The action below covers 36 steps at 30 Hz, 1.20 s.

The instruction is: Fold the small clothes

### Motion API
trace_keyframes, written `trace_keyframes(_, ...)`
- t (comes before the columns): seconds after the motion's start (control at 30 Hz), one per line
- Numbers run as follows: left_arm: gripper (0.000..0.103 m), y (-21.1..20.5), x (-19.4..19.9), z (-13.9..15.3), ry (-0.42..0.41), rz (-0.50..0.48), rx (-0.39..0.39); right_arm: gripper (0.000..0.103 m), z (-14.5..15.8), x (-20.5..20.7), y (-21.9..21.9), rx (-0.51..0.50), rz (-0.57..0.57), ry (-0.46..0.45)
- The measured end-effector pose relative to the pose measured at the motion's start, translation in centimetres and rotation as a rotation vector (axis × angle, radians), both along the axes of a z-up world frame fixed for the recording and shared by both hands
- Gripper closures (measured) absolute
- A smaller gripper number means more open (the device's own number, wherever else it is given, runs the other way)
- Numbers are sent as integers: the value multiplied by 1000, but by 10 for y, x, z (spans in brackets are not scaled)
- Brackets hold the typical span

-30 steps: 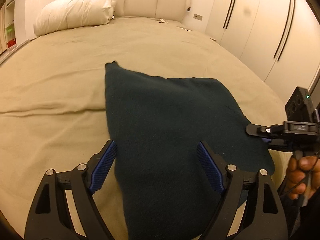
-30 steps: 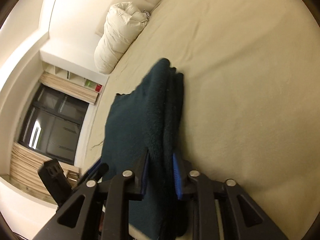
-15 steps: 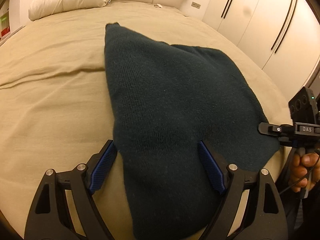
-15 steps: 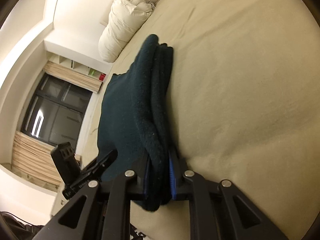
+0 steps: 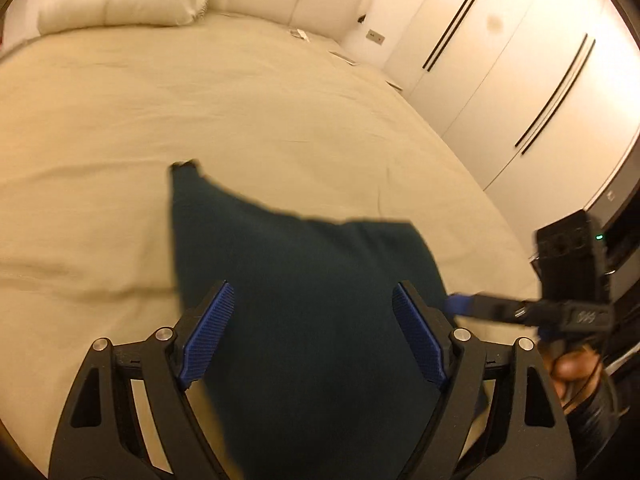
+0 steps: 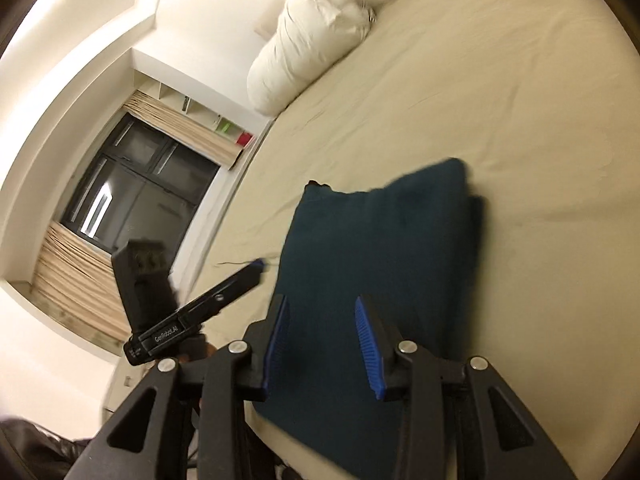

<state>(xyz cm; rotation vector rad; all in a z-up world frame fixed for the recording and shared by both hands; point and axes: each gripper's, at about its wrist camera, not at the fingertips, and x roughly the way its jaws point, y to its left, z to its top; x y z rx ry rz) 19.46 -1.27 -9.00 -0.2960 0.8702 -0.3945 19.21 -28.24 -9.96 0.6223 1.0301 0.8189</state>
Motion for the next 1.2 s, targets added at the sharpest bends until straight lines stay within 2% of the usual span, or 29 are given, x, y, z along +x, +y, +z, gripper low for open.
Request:
trace_keyframes(0.1, 22, -14, 36, -6, 25, -36, 28, 65, -16, 40, 11, -44, -14, 35)
trace_keyframes(0.17, 22, -21, 58, -24, 77, -42, 42, 70, -35, 61, 5, -74, -77, 91)
trace_keyframes(0.23, 23, -23, 68, -45, 127, -34, 48, 92, -52, 71, -9, -33, -120, 128)
trace_keyframes(0.3, 23, -24, 64, -55, 87, -31, 59, 103, -65, 71, -23, 14, -146, 135)
trace_keyframes(0.4, 23, -22, 58, -52, 60, -32, 41, 103, -71, 63, -37, 64, -171, 133)
trace_keyframes(0.47, 23, -16, 55, -46, 58, -7, 22, 103, -60, 51, -45, 38, -203, 109)
trace_keyframes(0.5, 23, -15, 50, -38, 42, 14, 43, 98, -52, 43, -47, 20, -214, 92)
trace_keyframes(0.53, 23, -16, 41, -30, 18, 31, 76, 82, -42, 32, -48, 9, -216, 66)
trace_keyframes(0.57, 23, -18, 33, -24, -2, 40, 102, 73, -27, 19, -43, 14, -202, 18)
trace_keyframes(0.6, 23, -19, 20, -19, -28, 43, 120, 58, -18, 10, -40, 23, -183, -15)
trace_keyframes(0.63, 22, -23, 6, -11, -68, 43, 138, 52, -5, -5, -32, 27, -149, -59)
trace_keyframes(0.7, 22, -31, -15, -6, -101, 69, 176, 51, 3, -23, -17, 11, -97, -83)
trace_keyframes(0.77, 18, -39, -32, -7, -112, 67, 194, 48, -2, -36, -3, -9, -46, -79)
trace_keyframes(0.8, 10, -45, -37, -12, -108, 54, 201, 45, -12, -40, 1, -44, -38, -57)
trace_keyframes(0.83, 7, -50, -44, -21, -91, 36, 224, 49, -26, -43, 2, -80, -51, -19)
trace_keyframes(0.87, 7, -57, -50, -33, -82, 27, 277, 54, -34, -43, -1, -72, -62, -8)
trace_keyframes(0.93, 7, -62, -55, -39, -111, 24, 335, 79, -42, -46, -14, -49, -99, -4)
trace_keyframes(1.0, 7, -64, -62, -35, -118, 33, 342, 83, -43, -52, -32, -25, -150, 29)
trace_keyframes(1.07, 7, -58, -69, -24, -126, 69, 298, 78, -34, -64, -46, -44, -191, 12)
trace_keyframes(1.1, 7, -51, -80, -16, -140, 86, 279, 62, -26, -72, -51, -68, -217, -5)
trace_keyframes(1.13, 7, -44, -92, 1, -199, 126, 254, 43, -18, -79, -55, -100, -247, -27)
trace_keyframes(1.2, 7, -34, -114, 29, -302, 196, 269, 42, 6, -101, -67, -159, -293, -123)
